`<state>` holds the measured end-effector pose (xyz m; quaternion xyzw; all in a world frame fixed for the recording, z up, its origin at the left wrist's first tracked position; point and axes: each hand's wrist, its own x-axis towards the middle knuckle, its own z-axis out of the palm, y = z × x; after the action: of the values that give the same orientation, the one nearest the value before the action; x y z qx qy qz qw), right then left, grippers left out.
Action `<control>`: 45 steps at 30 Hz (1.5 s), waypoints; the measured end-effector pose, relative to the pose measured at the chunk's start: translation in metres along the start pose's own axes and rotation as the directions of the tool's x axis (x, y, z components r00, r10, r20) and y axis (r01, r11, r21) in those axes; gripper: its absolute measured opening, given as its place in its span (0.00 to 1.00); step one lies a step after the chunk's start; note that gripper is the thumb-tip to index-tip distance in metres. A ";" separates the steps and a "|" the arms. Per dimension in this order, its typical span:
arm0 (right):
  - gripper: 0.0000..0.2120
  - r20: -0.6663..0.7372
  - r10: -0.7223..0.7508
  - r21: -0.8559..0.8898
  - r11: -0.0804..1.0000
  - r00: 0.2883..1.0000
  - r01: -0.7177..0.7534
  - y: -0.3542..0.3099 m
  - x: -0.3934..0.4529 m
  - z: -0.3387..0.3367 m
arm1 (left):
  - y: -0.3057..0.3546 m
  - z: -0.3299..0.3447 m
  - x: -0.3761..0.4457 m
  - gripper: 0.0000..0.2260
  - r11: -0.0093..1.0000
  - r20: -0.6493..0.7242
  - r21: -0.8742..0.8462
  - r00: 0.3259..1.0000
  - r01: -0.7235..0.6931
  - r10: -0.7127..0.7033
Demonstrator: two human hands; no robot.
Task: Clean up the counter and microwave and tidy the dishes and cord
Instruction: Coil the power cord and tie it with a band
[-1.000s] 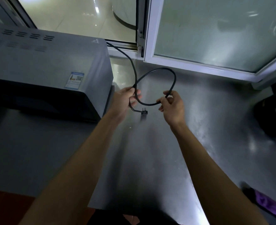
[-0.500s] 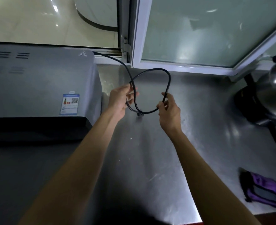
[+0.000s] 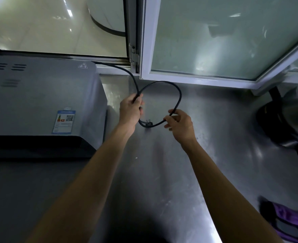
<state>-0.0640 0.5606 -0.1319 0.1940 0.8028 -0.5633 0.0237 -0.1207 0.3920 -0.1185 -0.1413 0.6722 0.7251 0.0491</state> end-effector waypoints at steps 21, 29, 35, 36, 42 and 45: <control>0.09 0.085 -0.558 -0.569 0.653 0.825 0.500 -0.031 0.092 0.073 | -0.009 -0.055 0.010 0.10 0.912 0.157 0.335 0.969 -0.235 0.192; 0.19 0.029 -0.577 -0.410 0.738 0.816 0.536 -0.031 0.075 0.068 | -0.017 -0.050 0.003 0.11 0.949 0.119 0.257 0.980 -0.183 0.157; 0.08 -0.189 -0.434 -0.220 0.893 0.881 0.392 0.035 0.002 0.065 | -0.022 -0.051 0.000 0.12 0.984 0.059 0.129 0.992 -0.120 0.113; 0.08 -0.156 -0.368 -0.216 0.918 0.917 0.332 0.050 -0.004 0.067 | -0.021 -0.050 -0.001 0.12 0.988 0.055 0.106 0.993 -0.112 0.107; 0.19 0.238 -0.215 -0.404 0.865 0.947 0.297 0.092 -0.005 0.093 | -0.021 -0.046 -0.007 0.13 0.996 0.038 0.013 0.995 -0.088 0.088; 0.23 0.289 -0.195 -0.408 0.861 0.937 0.305 0.094 0.007 0.109 | -0.022 -0.047 -0.006 0.13 0.998 0.025 -0.024 0.998 -0.051 0.051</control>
<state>-0.0582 0.4896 -0.2572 0.0080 0.9200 -0.3814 0.0898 -0.1026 0.3482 -0.1401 -0.1153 0.6662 0.7358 0.0376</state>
